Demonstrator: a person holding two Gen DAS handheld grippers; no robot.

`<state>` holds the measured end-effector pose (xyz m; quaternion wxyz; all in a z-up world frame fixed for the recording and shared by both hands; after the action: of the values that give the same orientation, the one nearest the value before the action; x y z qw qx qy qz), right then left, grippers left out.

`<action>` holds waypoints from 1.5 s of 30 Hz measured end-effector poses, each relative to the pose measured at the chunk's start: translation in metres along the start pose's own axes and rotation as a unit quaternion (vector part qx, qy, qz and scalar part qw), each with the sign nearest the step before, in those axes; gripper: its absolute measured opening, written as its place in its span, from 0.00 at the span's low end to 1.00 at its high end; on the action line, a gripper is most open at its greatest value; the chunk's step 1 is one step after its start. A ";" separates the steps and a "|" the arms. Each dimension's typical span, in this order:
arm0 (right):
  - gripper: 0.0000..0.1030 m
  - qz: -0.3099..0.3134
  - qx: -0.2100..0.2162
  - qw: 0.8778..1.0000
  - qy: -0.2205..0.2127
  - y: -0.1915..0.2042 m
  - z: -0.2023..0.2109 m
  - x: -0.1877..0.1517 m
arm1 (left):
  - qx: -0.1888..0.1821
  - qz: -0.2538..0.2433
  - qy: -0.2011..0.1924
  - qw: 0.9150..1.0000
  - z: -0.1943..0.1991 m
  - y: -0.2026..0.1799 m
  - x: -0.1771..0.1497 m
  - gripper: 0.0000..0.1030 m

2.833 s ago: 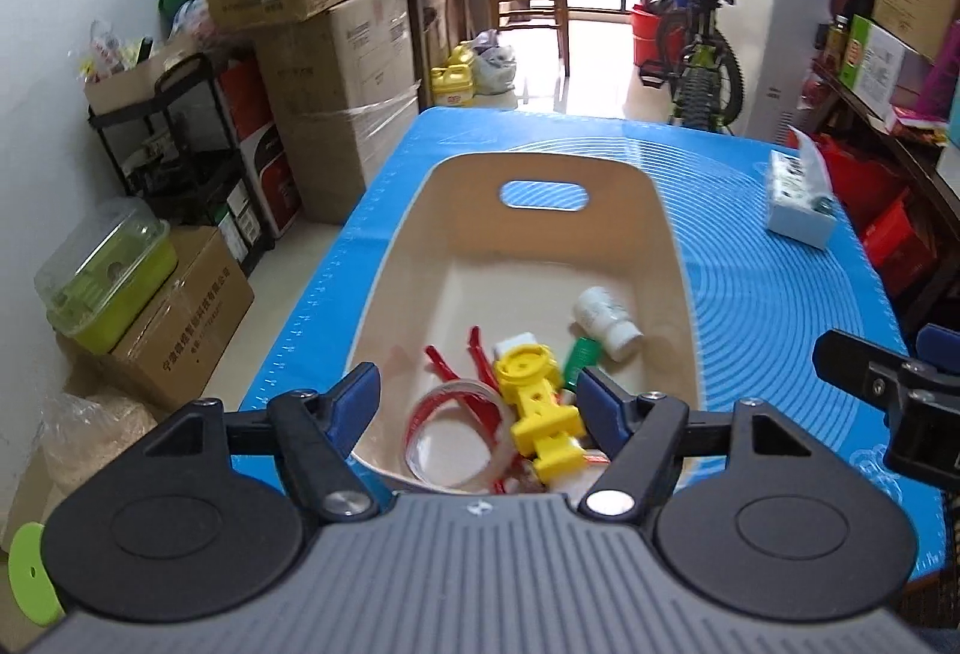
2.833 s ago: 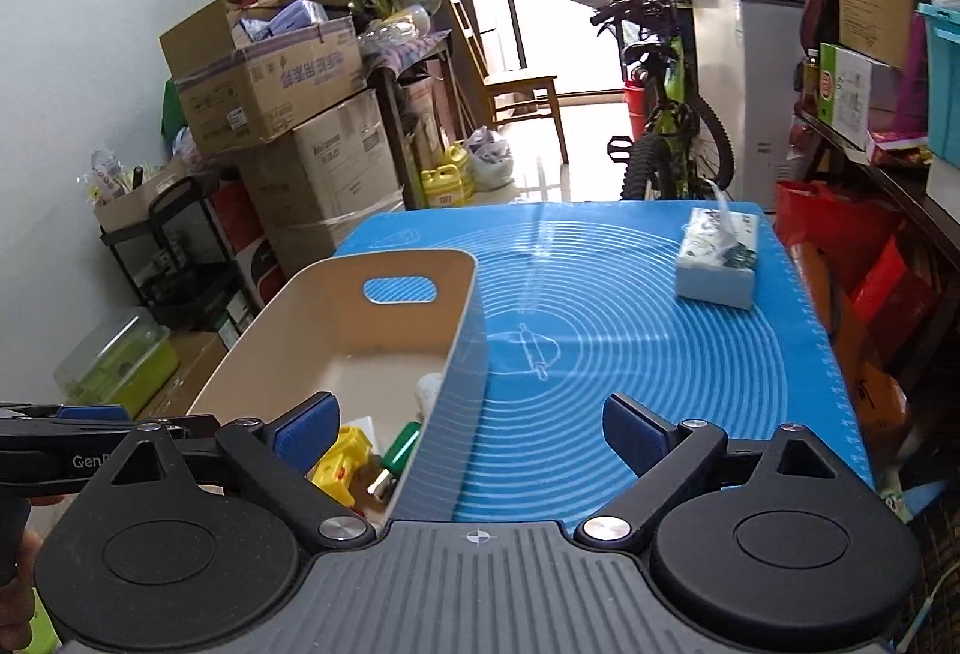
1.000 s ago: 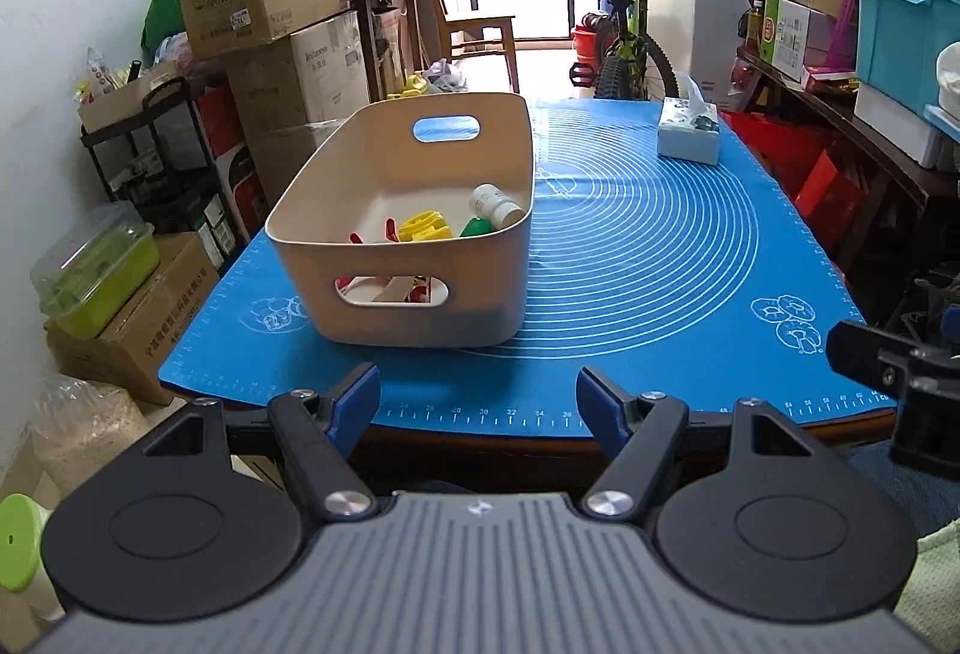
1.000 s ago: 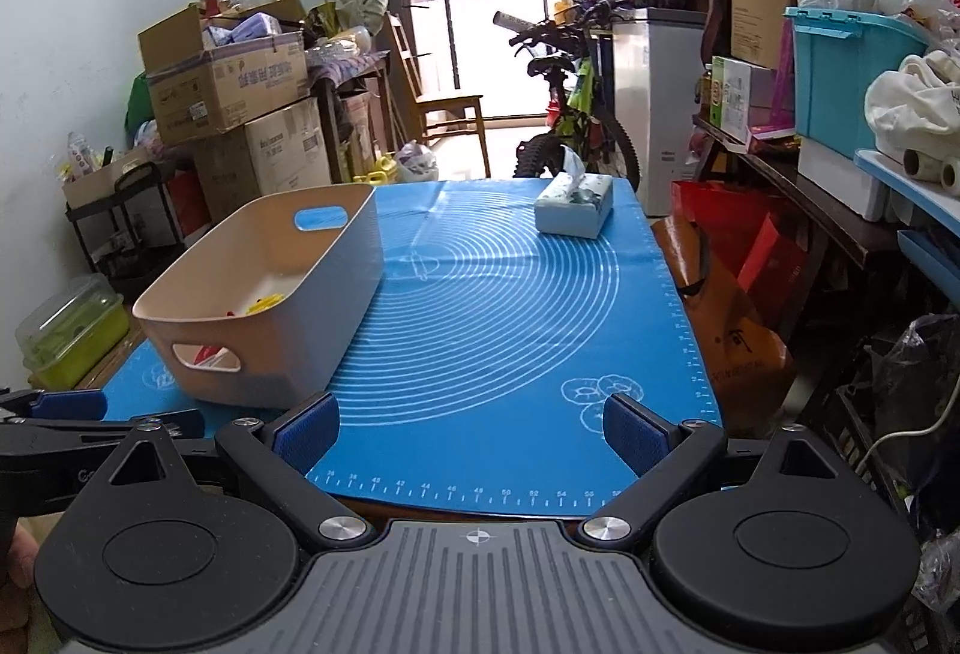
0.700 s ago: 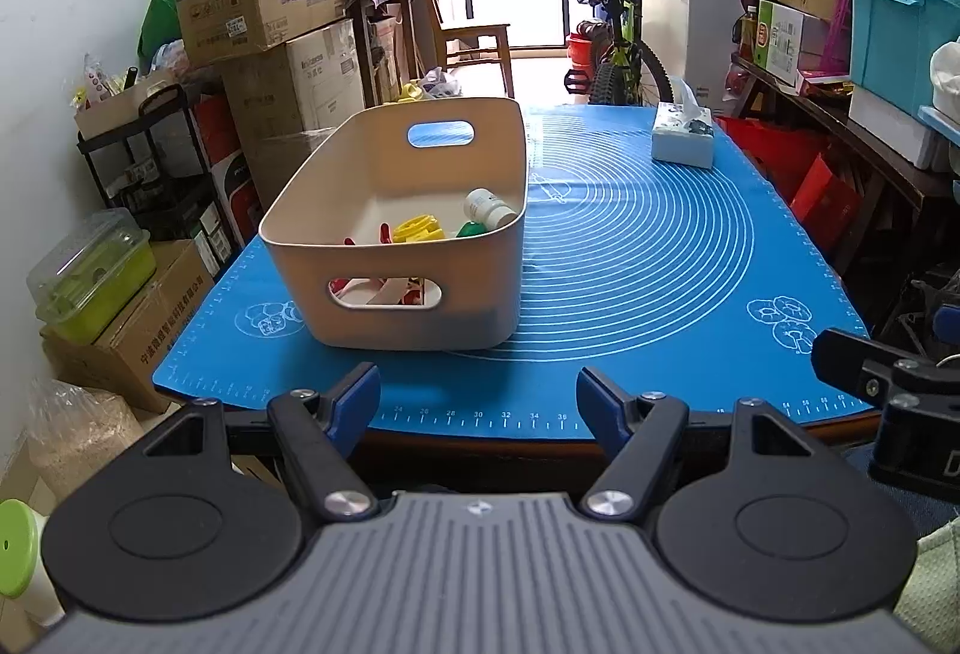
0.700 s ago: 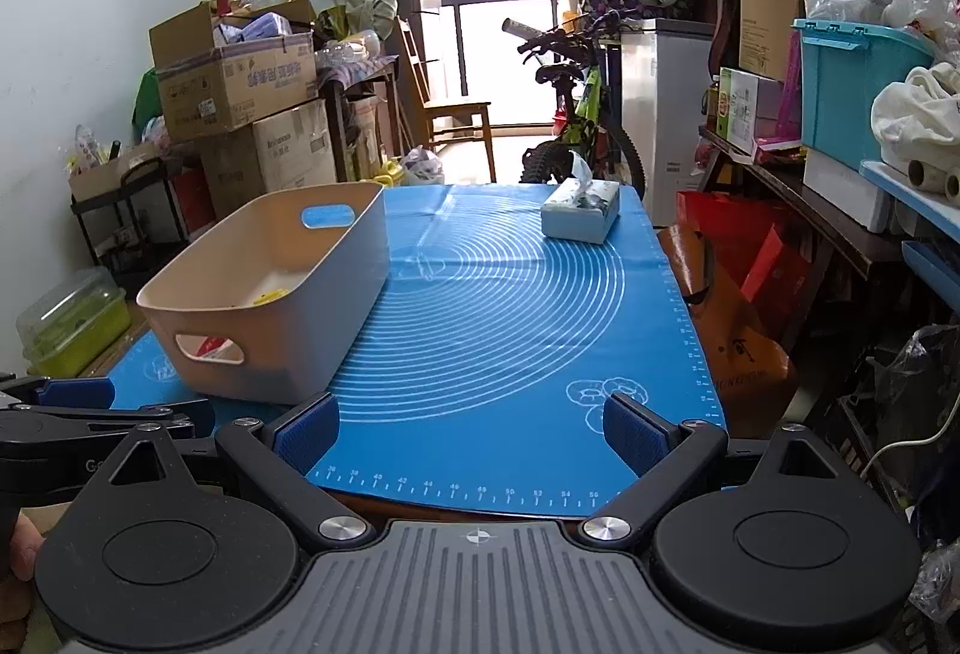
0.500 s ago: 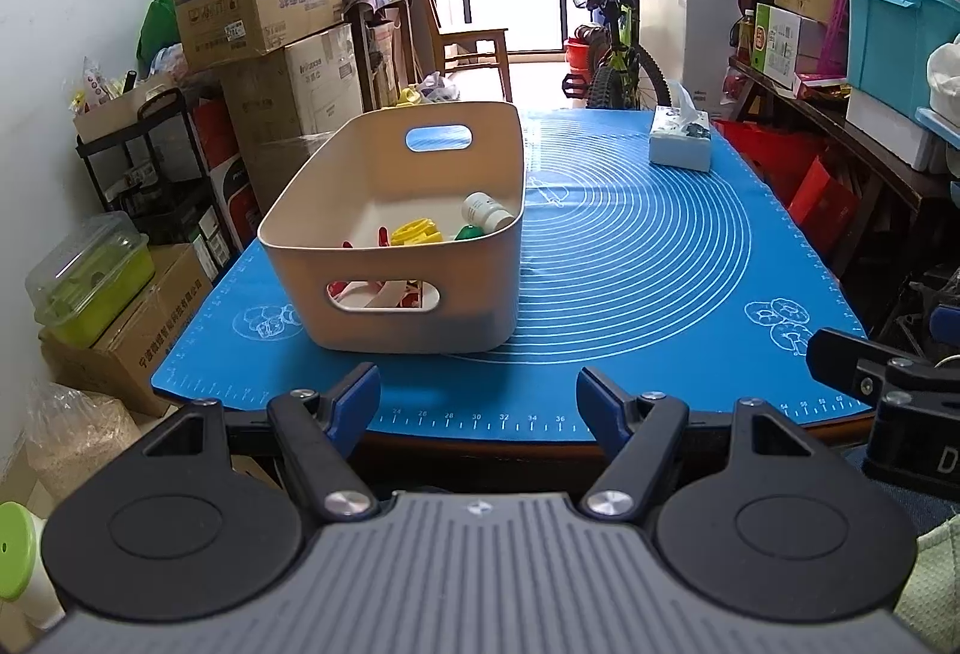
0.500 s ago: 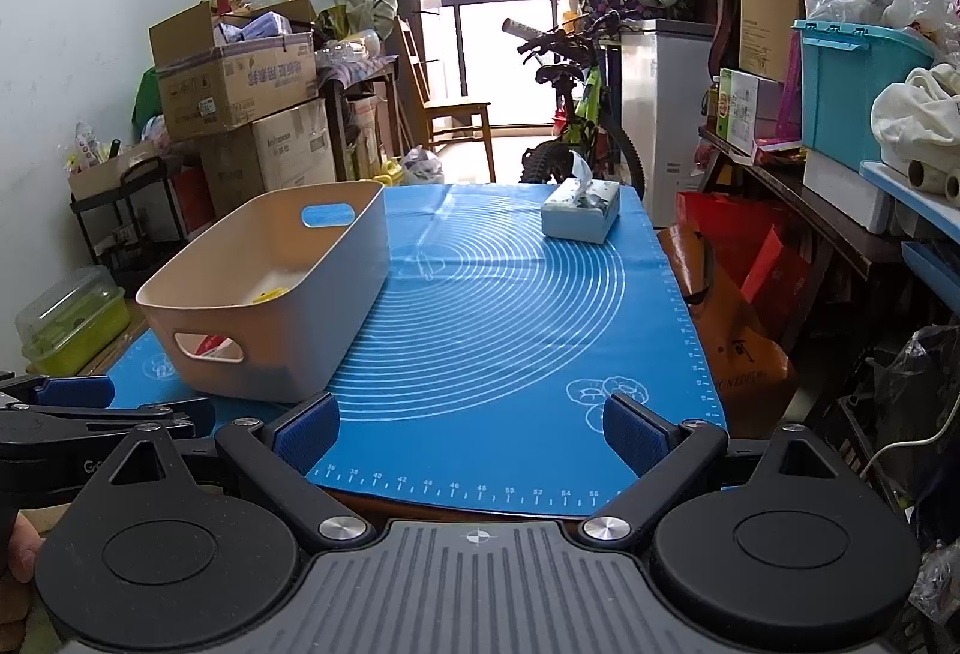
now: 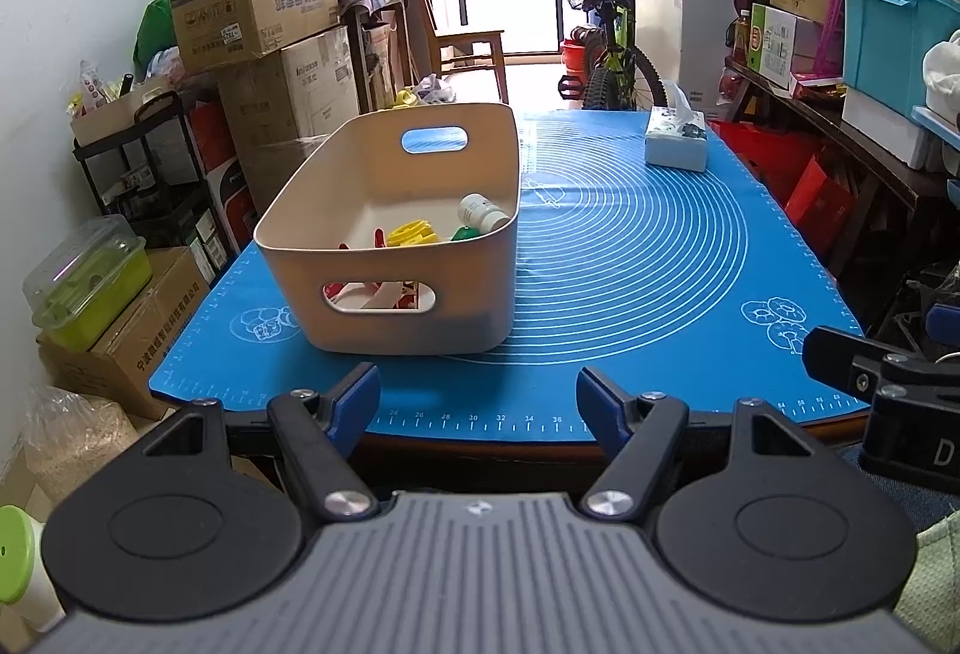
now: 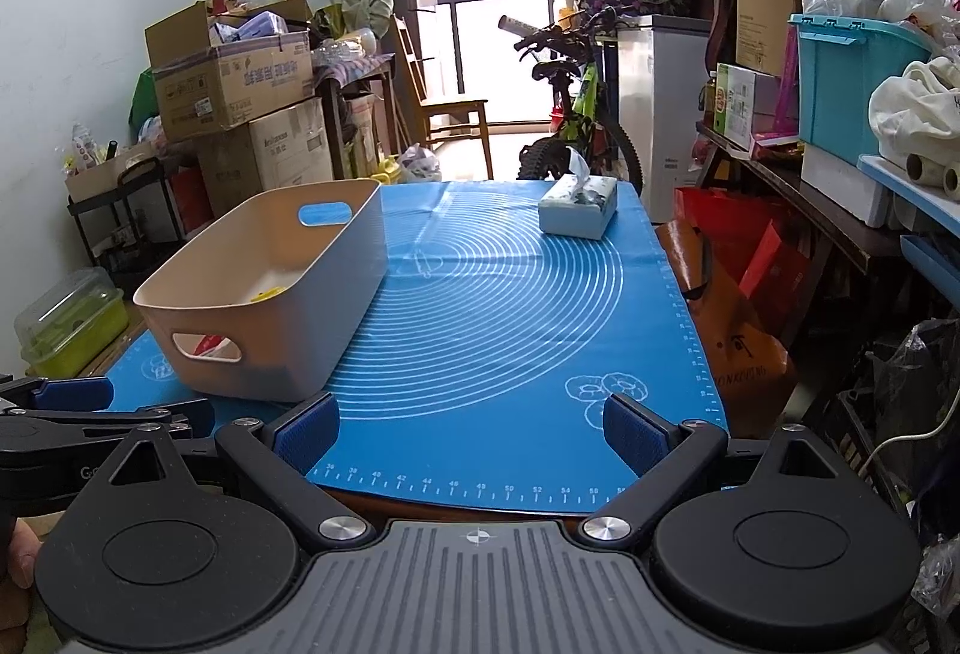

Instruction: Organize rigid objects

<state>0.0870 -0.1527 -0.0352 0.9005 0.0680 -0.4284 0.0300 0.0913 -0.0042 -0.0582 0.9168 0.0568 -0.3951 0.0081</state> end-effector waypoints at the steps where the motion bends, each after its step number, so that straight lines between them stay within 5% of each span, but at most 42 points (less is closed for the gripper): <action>1: 0.92 0.000 0.000 1.000 0.000 0.000 0.000 0.000 | 0.000 0.000 0.000 1.000 0.000 0.000 0.000 0.71; 45: 0.93 -0.002 0.000 1.000 0.004 0.003 -0.005 -0.003 | -0.001 -0.001 -0.001 1.000 -0.001 -0.003 0.001 0.71</action>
<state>0.0884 -0.1495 -0.0400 0.9025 0.0685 -0.4242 0.0278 0.0924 -0.0074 -0.0584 0.9165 0.0568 -0.3960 0.0065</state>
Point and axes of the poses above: each gripper's, at about its wrist camera, not at the fingertips, and z roughly against the way its jaws point, y to its left, x to its top, the point moved 9 cm from there along -z, roughly the way its jaws point, and after that the axes turned 6 degrees about y, right-handed, at the moved point
